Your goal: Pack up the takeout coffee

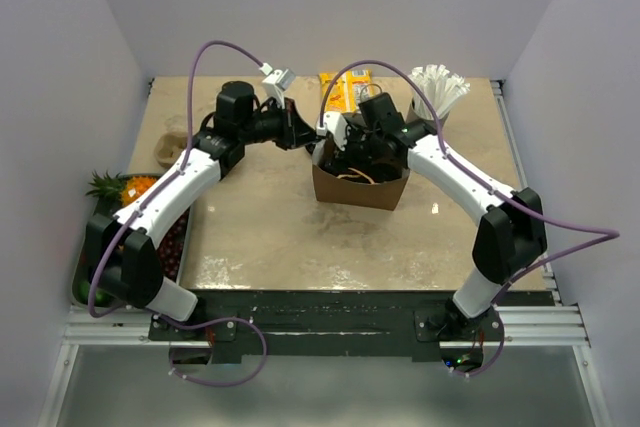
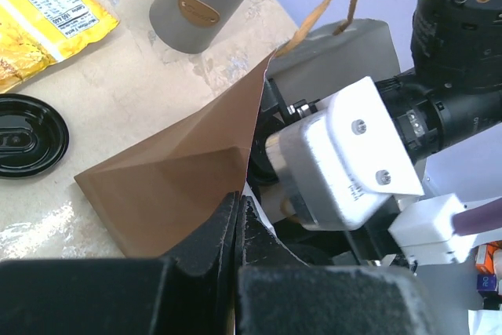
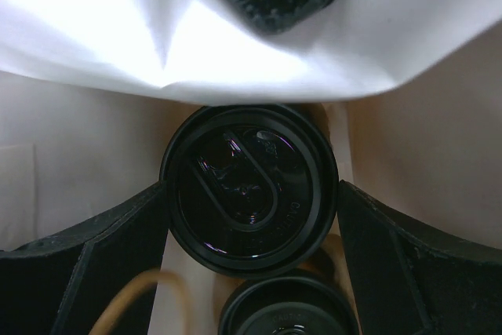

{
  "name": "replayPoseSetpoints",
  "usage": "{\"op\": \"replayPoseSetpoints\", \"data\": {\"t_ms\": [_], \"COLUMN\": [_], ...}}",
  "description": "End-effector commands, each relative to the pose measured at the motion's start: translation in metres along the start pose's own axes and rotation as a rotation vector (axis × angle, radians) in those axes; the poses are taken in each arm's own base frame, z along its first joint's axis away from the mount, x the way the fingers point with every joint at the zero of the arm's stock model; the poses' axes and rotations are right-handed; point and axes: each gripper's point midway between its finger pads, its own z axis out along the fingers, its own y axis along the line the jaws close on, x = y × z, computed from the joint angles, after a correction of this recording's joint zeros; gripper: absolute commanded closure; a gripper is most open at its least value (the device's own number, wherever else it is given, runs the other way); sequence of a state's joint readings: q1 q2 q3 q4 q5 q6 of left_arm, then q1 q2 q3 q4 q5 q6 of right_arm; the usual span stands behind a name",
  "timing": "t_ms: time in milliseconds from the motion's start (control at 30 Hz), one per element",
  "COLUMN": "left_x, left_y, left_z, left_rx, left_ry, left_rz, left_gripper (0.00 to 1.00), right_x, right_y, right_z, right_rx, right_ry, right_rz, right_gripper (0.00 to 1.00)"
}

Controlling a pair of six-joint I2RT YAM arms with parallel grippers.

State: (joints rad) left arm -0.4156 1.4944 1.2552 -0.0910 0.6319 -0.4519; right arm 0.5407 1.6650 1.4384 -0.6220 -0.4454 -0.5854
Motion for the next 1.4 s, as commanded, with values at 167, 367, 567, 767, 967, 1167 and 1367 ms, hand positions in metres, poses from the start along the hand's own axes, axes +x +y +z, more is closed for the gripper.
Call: {"op": "replayPoseSetpoints", "data": {"t_ms": [167, 367, 567, 767, 967, 1167, 1367], "left_x": [-0.006, -0.006, -0.008, -0.01, -0.014, -0.019, -0.03], "left_y": [-0.007, -0.007, -0.006, -0.006, -0.003, 0.001, 0.006], "left_z": [0.003, 0.003, 0.003, 0.004, 0.008, 0.012, 0.01], "left_rx": [0.028, 0.026, 0.024, 0.024, 0.022, 0.017, 0.006], "left_ry": [0.011, 0.01, 0.006, 0.006, 0.007, 0.008, -0.007], "left_rz": [0.034, 0.04, 0.043, 0.045, 0.042, 0.041, 0.05], "left_gripper": [1.0, 1.0, 1.0, 1.0, 1.0, 1.0, 1.0], "right_x": [-0.001, 0.016, 0.026, 0.022, 0.016, 0.021, 0.03], "right_y": [-0.019, -0.02, -0.019, -0.025, -0.028, -0.027, -0.027], "right_z": [0.006, 0.018, 0.024, 0.02, 0.013, 0.015, 0.02], "right_rx": [0.037, 0.023, 0.013, 0.047, 0.07, 0.064, 0.045], "right_ry": [0.029, 0.095, 0.125, 0.117, 0.105, 0.118, 0.143], "right_rz": [-0.053, -0.034, -0.023, -0.012, -0.017, -0.018, -0.012], "right_gripper": [0.39, 0.38, 0.34, 0.19, 0.11, 0.1, 0.04]}}
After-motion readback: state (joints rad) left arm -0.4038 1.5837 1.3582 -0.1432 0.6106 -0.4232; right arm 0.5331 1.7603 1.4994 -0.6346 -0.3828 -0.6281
